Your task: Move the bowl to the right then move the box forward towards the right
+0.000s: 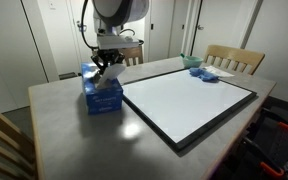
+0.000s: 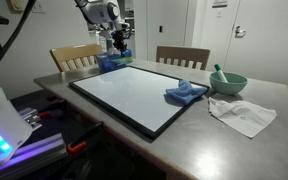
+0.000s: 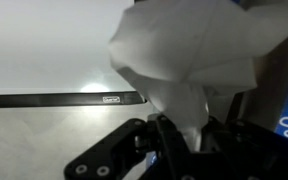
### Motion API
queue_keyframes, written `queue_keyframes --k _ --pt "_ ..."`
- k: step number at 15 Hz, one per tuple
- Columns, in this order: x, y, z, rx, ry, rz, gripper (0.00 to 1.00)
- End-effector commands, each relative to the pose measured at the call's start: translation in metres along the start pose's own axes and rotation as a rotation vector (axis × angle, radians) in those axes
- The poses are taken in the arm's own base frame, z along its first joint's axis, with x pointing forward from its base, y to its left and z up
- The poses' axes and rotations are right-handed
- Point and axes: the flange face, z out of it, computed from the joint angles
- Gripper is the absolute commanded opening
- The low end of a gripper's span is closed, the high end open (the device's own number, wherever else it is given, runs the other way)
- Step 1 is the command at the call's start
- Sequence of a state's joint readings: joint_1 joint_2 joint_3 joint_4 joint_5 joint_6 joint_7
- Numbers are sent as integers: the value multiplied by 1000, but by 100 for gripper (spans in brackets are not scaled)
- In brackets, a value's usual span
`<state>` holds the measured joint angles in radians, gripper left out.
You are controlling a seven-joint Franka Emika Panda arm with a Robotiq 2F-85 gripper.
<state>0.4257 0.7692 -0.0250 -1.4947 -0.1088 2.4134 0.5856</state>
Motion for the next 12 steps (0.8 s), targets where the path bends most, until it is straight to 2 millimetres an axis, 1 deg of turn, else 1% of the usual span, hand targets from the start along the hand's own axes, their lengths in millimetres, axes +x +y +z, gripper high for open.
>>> queue_keyframes --k 1,2,3,4,5,6,7,8,9,11,12 --pt "16 30 9 -28 24 182 23" --pt "18 41 12 -47 29 246 20" --pt "20 52 15 -58 32 306 40" --pt "22 66 18 -76 36 367 21" --pt "22 78 21 -93 39 426 11" --pt "22 91 26 -105 39 488 11" --pt "22 103 30 -116 43 549 7" --pt "22 114 33 -126 48 611 9" --pt "20 124 37 -133 55 673 6" --pt "17 141 43 -145 64 798 4" --pt "15 147 44 -150 68 859 6"
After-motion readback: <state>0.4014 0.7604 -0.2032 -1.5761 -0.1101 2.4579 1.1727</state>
